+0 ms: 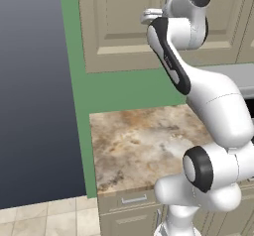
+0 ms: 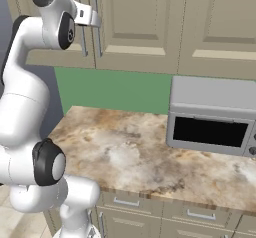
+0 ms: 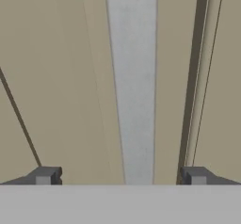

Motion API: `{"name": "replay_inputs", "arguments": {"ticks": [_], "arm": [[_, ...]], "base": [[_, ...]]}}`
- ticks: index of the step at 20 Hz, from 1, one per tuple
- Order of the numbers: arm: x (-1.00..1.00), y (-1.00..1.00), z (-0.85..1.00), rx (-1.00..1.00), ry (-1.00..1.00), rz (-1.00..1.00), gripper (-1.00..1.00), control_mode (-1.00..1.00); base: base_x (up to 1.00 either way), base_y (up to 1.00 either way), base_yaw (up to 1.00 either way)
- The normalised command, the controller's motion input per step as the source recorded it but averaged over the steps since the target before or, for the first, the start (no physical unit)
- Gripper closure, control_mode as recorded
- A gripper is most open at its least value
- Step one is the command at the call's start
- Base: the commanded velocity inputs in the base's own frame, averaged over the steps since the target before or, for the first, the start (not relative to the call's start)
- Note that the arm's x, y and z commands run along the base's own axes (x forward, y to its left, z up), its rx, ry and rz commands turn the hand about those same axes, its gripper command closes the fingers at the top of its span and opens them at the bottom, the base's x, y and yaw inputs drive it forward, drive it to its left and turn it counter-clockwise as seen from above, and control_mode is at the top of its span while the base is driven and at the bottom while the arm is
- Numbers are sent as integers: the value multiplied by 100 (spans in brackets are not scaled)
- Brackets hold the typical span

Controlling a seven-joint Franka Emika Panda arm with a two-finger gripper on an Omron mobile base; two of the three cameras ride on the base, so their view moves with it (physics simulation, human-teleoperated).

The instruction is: The dining table condiment station is running low on condiment bottle. Refill the condiment station by opening the cabinet and taking the condiment bottle from the cabinet and placing it on the dining table.

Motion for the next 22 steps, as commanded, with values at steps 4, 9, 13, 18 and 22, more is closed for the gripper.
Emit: {"name": "replay_inputs", "arguments": {"ticks": [4,9,13,18,22], "arm": [[21,1,15,0,-1,0,100,-100],[8,0,13,-3,-16,0,100,-100],[9,0,0,-2,-24,0,100,-100],[35,4,0,0,-14,0,100,-100],[49,1,-8,0,-10,0,100,-100]], "base": [[0,0,0],[0,0,0],[0,0,0],[0,0,0],[0,0,0]]}}
